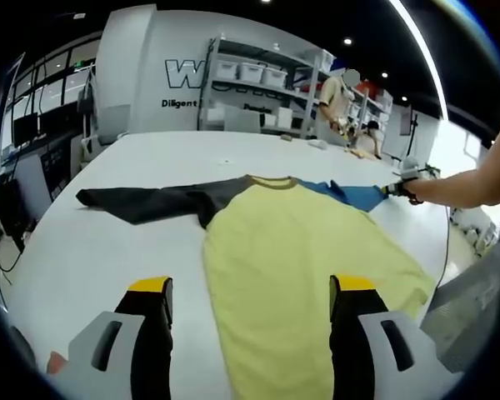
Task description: Fold the garment on the visible template until the final outline fits inside the template.
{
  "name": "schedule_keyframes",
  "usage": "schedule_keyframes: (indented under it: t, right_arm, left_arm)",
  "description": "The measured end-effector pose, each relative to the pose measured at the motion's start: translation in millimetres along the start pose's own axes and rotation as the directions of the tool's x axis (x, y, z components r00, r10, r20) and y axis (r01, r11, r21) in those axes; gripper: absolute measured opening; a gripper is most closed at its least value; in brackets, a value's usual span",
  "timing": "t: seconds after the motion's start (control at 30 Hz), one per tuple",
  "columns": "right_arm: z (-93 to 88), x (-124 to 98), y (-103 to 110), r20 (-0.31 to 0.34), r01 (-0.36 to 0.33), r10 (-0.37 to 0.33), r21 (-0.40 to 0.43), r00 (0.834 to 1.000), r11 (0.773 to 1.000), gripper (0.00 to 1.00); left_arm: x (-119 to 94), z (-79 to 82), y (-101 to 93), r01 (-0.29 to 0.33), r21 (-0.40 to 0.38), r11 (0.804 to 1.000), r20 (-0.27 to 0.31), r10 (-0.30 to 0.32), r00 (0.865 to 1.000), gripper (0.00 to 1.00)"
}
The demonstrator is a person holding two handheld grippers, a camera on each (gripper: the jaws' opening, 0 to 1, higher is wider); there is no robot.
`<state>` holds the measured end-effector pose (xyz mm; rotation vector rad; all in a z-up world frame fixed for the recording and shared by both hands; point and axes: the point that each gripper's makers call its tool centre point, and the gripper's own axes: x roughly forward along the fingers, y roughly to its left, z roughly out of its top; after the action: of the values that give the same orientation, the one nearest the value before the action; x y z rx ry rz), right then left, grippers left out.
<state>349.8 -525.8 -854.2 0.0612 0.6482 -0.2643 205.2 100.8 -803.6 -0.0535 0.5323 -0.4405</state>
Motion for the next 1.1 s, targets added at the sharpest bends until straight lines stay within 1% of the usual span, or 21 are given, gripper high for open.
schedule_keyframes:
  t: [0.2, 0.3, 0.33, 0.4, 0.5, 0.53, 0.57, 0.6, 0.63, 0.67, 0.7, 0.73, 0.77, 0.8, 0.9, 0.93, 0.97, 1.0, 1.03, 1.07, 1.1]
  right_arm:
    - [-0.2, 1, -3, -0.006, 0.012, -0.013, -0.049, 1.0, 0.999, 0.0]
    - [1.0, 1, -3, -0.007, 0.012, -0.012, -0.037, 1.0, 0.999, 0.0]
    - [4.7, -1, -4, 0.009, 0.016, -0.015, -0.033, 1.0, 0.999, 0.0]
    - [12.2, -4, -8, 0.035, 0.039, -0.038, -0.035, 0.999, 0.999, 0.0]
    - [12.2, -5, -16, 0.033, 0.075, -0.073, -0.045, 0.997, 0.996, 0.0]
    - [11.2, -6, -18, 0.031, 0.084, -0.082, -0.037, 0.996, 0.996, 0.0]
    - [7.5, -6, -22, 0.014, 0.099, -0.099, -0.011, 0.995, 0.995, 0.0]
    - [4.1, -7, -20, 0.002, 0.088, -0.088, 0.012, 0.996, 0.996, 0.0]
    - [-1.0, -9, -22, -0.022, 0.102, -0.102, 0.017, 0.995, 0.995, 0.0]
    - [-5.8, -13, -26, -0.044, 0.137, -0.135, 0.037, 0.99, 0.99, 0.0]
    - [-4.7, -14, -26, -0.029, 0.137, -0.136, 0.053, 0.99, 0.989, 0.0]
    - [-12.0, -19, -30, -0.052, 0.179, -0.176, 0.054, 0.983, 0.982, 0.0]
    - [-11.5, -20, -29, -0.042, 0.177, -0.175, 0.047, 0.984, 0.983, 0.0]
    - [-13.5, -23, -29, -0.041, 0.191, -0.189, 0.041, 0.981, 0.981, 0.0]
    - [-17.9, -25, -26, -0.045, 0.189, -0.187, 0.055, 0.981, 0.98, 0.0]
    - [-26.0, -30, -26, -0.052, 0.212, -0.208, 0.095, 0.977, 0.973, 0.0]
    - [-23.9, -30, -26, -0.04, 0.216, -0.213, 0.097, 0.976, 0.972, 0.0]
    - [-27.2, -34, -28, -0.053, 0.241, -0.237, 0.095, 0.97, 0.966, 0.0]
    - [-26.9, -35, -28, -0.051, 0.241, -0.237, 0.097, 0.97, 0.966, 0.0]
    - [-28.1, -37, -30, -0.059, 0.256, -0.251, 0.109, 0.966, 0.96, 0.0]
    - [-27.1, -39, -29, -0.052, 0.253, -0.248, 0.119, 0.967, 0.96, 0.0]
  left_arm:
    - [0, -0.6, -1.9, 0.005, 0.003, 1.0, -0.004, -0.005, 1.0, 0.71]
    - [0, -0.9, -1.9, 0.006, 0.005, 1.0, -0.005, -0.006, 1.0, 0.7]
    - [0, -1.2, -1.8, 0.006, 0.006, 1.0, -0.007, -0.006, 1.0, 0.7]
    - [-1, -2.0, -2.7, 0.008, 0.007, 1.0, -0.01, -0.008, 1.0, 0.7]
    - [-1, -1.1, -3.7, 0.012, 0.008, 1.0, -0.007, -0.012, 1.0, 0.69]
    - [-1, -0.9, -3.8, 0.012, 0.008, 1.0, -0.006, -0.012, 1.0, 0.69]
    - [-2, -0.6, -4.0, 0.012, 0.01, 1.0, -0.005, -0.012, 1.0, 0.69]
    - [-2, -0.7, -4.2, 0.012, 0.011, 1.0, -0.007, -0.012, 1.0, 0.69]
    - [-2, -0.9, -4.3, 0.013, 0.012, 1.0, -0.008, -0.013, 1.0, 0.69]
    - [-2, -0.9, -4.5, 0.014, 0.012, 1.0, -0.008, -0.014, 1.0, 0.69]
    - [-2, -0.5, -4.5, 0.014, 0.011, 1.0, -0.006, -0.014, 1.0, 0.69]
    - [-3, 0.5, -4.6, 0.015, 0.011, 1.0, -0.001, -0.015, 1.0, 0.69]
    - [-3, 0.8, -4.6, 0.014, 0.011, 1.0, 0.0, -0.014, 1.0, 0.69]
    - [-3, 1.1, -4.6, 0.014, 0.01, 1.0, 0.001, -0.014, 1.0, 0.69]
    - [-2, 2.1, -5.4, 0.016, 0.011, 1.0, 0.004, -0.016, 1.0, 0.68]
    - [-2, 2.5, -5.7, 0.017, 0.011, 1.0, 0.006, -0.017, 1.0, 0.68]
    - [-2, 2.6, -5.9, 0.018, 0.011, 1.0, 0.006, -0.018, 1.0, 0.68]
    - [-3, 2.8, -6.1, 0.019, 0.01, 1.0, 0.008, -0.019, 1.0, 0.68]
    - [-3, 3.6, -6.5, 0.02, 0.013, 1.0, 0.011, -0.02, 1.0, 0.68]
    - [-4, 4.1, -6.9, 0.021, 0.012, 1.0, 0.012, -0.021, 1.0, 0.68]
    - [-4, 4.4, -7.3, 0.023, 0.012, 1.0, 0.012, -0.023, 1.0, 0.68]
